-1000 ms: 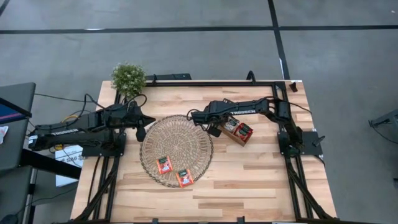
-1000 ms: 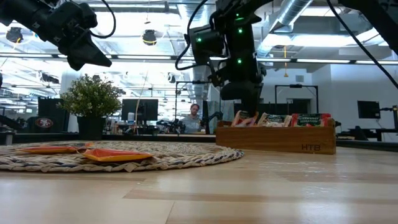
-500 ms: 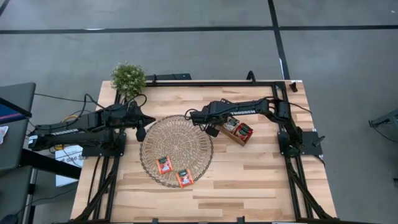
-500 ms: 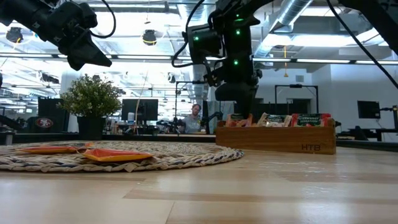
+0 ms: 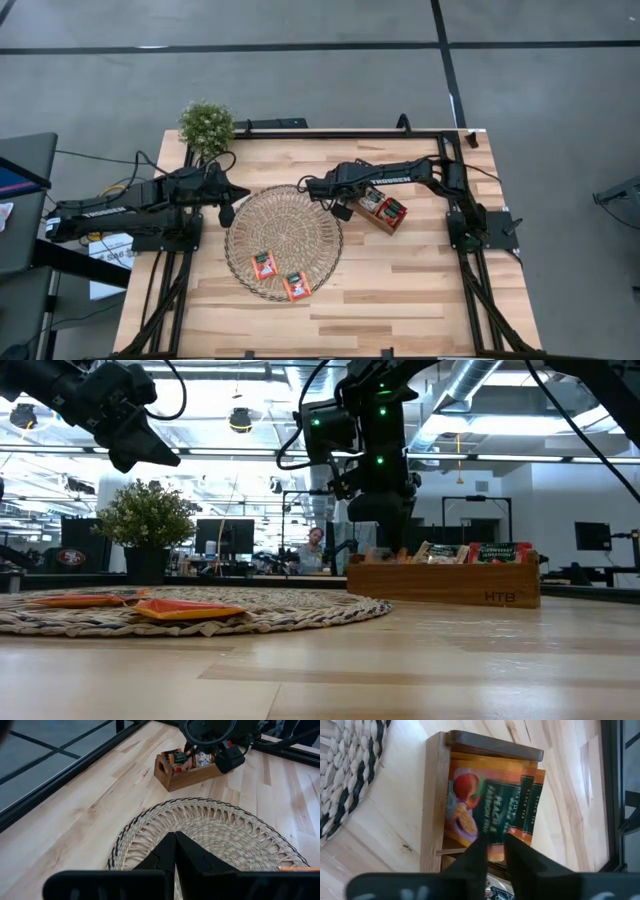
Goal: Pick & Place Tea
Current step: Put the orange tea bag into the left section of the wooden organizer
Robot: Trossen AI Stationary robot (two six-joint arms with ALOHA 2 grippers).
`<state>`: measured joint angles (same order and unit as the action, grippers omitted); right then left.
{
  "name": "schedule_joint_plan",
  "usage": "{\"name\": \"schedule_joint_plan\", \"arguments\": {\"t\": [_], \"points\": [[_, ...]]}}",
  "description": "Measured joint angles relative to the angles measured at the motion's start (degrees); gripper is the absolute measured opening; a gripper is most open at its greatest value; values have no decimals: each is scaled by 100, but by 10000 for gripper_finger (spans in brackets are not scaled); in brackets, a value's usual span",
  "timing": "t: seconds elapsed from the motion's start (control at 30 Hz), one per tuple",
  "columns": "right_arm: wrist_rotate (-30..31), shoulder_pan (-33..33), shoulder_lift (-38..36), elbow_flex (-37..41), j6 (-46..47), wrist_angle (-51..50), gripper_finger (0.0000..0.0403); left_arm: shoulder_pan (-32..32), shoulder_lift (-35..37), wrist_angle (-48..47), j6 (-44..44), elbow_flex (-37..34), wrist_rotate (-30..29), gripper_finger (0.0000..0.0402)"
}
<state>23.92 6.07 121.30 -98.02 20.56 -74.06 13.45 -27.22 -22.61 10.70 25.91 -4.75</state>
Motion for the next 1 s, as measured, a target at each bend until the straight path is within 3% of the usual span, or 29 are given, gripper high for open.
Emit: {"name": "schedule_joint_plan", "arguments": {"t": [0.23, 0.37, 0.63, 0.83, 1.0], "points": [[36, 48, -1, 0, 1, -103, 146, 1, 1, 9, -79, 0, 0, 0], [392, -14, -54, -113, 217, -456, 173, 0, 2, 9, -81, 0, 0, 0], [918, -767, -384, -983, 302, -1609, 165, 2, 2, 9, -81, 0, 0, 0], [865, -1574, -1024, -1013, 517, -1226, 149, 2, 0, 8, -79, 0, 124, 0], [346, -2176, -1322, -1012, 249, -36, 140, 0, 0, 24, -76, 0, 197, 0]]}}
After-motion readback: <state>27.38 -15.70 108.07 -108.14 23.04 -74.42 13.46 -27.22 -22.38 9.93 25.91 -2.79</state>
